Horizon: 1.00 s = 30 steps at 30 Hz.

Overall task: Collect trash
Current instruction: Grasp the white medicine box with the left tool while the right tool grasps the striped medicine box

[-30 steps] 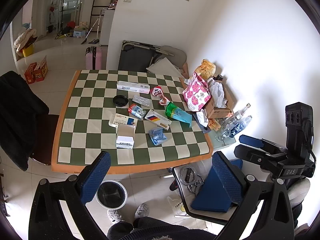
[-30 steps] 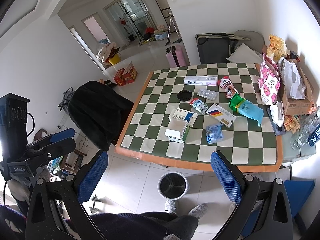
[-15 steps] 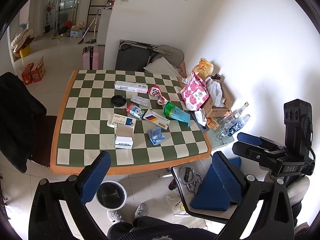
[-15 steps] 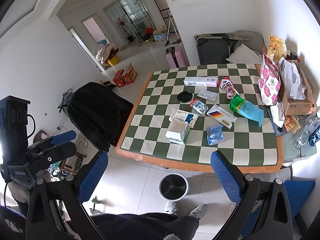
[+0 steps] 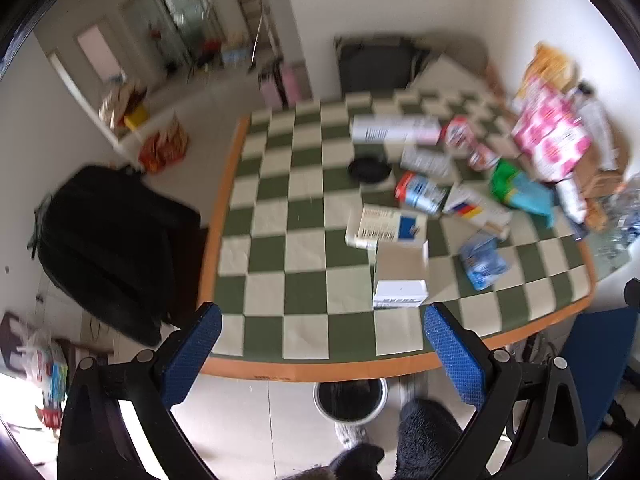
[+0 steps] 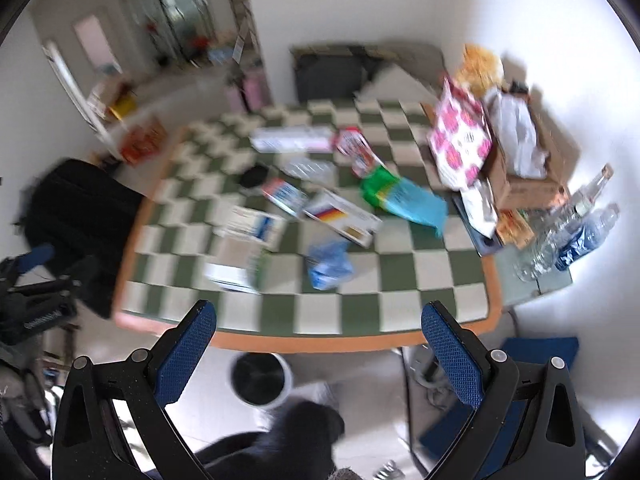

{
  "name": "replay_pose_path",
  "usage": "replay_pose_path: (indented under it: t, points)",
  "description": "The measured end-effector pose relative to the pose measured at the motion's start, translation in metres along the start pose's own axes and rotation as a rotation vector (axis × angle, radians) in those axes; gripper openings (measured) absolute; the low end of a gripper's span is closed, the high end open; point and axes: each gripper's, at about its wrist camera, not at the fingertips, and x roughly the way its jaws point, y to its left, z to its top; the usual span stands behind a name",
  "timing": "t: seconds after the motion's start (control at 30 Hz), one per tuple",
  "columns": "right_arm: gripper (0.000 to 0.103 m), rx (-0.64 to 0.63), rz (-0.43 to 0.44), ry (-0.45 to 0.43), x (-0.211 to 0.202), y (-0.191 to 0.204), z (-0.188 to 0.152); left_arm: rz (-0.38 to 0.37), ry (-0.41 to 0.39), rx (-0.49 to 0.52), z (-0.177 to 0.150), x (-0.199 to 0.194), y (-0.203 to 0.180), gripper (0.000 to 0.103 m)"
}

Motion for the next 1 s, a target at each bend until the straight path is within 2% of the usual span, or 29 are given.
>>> replay_pose_path:
  t: [0.1, 0.2, 0.3, 0.4, 0.43, 0.5, 0.53, 0.57, 0.67, 0.73, 0.8, 0.83, 1.0]
  points:
    - [0.103, -0.012, -0.028, 0.095, 0.071, -0.018, 0.021, -0.054, 0.134, -0.100, 0.007, 0.051, -0.010, 0.103]
    - [0.103, -0.049, -0.025, 0.178, 0.141, -0.030, 0.040, -0.151, 0.282, -0.297, 0.008, 0.102, 0.026, 0.103]
    - [0.103, -0.110, 0.004, 0.273, 0.214, -0.034, 0.065, -0.247, 0.408, -0.502, 0.003, 0.150, 0.026, 0.103]
    - [0.103, -0.191, -0.003, 0.341, 0.277, -0.031, 0.089, -0.317, 0.500, -0.635, -0.004, 0.188, 0.016, 0.088]
    - [0.103, -0.216, -0.002, 0.364, 0.296, -0.029, 0.097, -0.327, 0.523, -0.669, -0.006, 0.198, 0.011, 0.079]
    - [0.103, -0.258, -0.004, 0.399, 0.325, -0.027, 0.108, -0.331, 0.547, -0.727, -0.009, 0.214, 0.004, 0.073]
    - [0.103, -0.281, -0.006, 0.411, 0.338, -0.025, 0.112, -0.332, 0.556, -0.750, -0.010, 0.220, 0.001, 0.063]
    - [0.103, -0.313, -0.011, 0.423, 0.353, -0.021, 0.117, -0.338, 0.564, -0.769, -0.011, 0.226, -0.002, 0.050]
    - [0.103, -0.388, -0.033, 0.449, 0.387, -0.012, 0.126, -0.326, 0.569, -0.798, -0.009, 0.236, -0.007, 0.034]
    - [0.103, -0.416, -0.038, 0.472, 0.406, -0.008, 0.128, -0.294, 0.554, -0.771, -0.002, 0.236, -0.009, 0.028]
    - [0.103, -0.437, -0.041, 0.492, 0.423, -0.004, 0.127, -0.263, 0.534, -0.738, 0.005, 0.235, -0.009, 0.015]
    - [0.103, -0.442, -0.039, 0.501, 0.429, -0.002, 0.126, -0.256, 0.526, -0.724, 0.008, 0.236, -0.010, 0.012]
    - [0.095, -0.398, 0.011, 0.520, 0.444, -0.005, 0.120, -0.191, 0.479, -0.642, 0.021, 0.235, -0.016, 0.011]
